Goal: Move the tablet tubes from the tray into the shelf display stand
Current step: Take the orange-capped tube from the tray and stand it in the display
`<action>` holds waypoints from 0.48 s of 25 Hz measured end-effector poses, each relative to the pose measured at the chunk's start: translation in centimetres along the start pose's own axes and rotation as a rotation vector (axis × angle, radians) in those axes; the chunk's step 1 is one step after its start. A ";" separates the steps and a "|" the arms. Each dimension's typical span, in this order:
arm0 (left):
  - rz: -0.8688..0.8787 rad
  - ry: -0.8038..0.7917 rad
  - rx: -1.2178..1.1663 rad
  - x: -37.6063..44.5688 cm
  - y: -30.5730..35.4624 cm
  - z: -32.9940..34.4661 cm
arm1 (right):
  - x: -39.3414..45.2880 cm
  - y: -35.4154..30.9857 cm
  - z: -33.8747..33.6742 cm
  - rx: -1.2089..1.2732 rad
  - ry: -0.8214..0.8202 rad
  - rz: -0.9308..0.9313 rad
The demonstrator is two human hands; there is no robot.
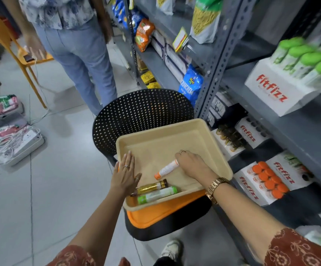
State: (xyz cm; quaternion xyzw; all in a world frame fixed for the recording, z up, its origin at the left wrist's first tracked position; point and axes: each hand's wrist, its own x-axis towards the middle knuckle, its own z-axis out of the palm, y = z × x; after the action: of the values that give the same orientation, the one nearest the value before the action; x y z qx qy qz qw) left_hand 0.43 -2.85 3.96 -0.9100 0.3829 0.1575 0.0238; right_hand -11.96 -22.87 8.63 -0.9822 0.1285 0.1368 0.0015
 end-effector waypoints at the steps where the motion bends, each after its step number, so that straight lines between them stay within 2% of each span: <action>1: 0.030 0.043 -0.006 0.3 1.2 -1.3 | -1.0 1.1 -1.7 -0.017 0.011 0.002; 7: 0.286 0.247 -0.100 2.5 11.8 -9.5 | -9.6 8.7 -11.8 -0.110 0.011 0.052; 12: 0.584 0.345 -0.100 2.1 23.4 -14.1 | -19.7 14.2 -17.6 -0.045 0.071 0.278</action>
State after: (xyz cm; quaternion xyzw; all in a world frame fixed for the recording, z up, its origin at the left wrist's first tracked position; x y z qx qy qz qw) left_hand -10.89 -23.17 18.52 -0.7753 0.6174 0.0199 -0.1318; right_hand -29.14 -32.33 31.33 -0.9590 0.2602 0.1038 -0.0442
